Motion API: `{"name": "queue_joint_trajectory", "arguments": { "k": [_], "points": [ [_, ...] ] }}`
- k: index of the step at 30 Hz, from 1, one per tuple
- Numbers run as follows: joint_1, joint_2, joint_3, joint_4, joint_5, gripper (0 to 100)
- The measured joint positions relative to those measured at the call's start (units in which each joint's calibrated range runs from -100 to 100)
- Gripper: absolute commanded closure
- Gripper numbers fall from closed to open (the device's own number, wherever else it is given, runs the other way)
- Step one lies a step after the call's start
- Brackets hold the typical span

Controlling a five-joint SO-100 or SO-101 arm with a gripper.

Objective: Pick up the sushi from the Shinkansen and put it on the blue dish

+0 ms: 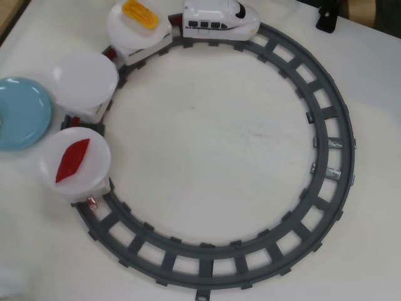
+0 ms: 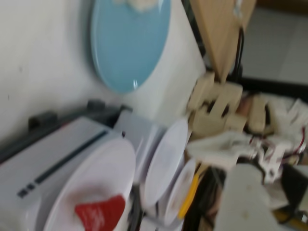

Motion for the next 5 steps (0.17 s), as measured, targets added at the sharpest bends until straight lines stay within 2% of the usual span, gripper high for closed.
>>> {"name": "queue_joint_trajectory", "arguments": {
  "k": [5],
  "points": [
    [-1.5, 0.0, 0.3, 0.0, 0.0, 93]
  ]
}}
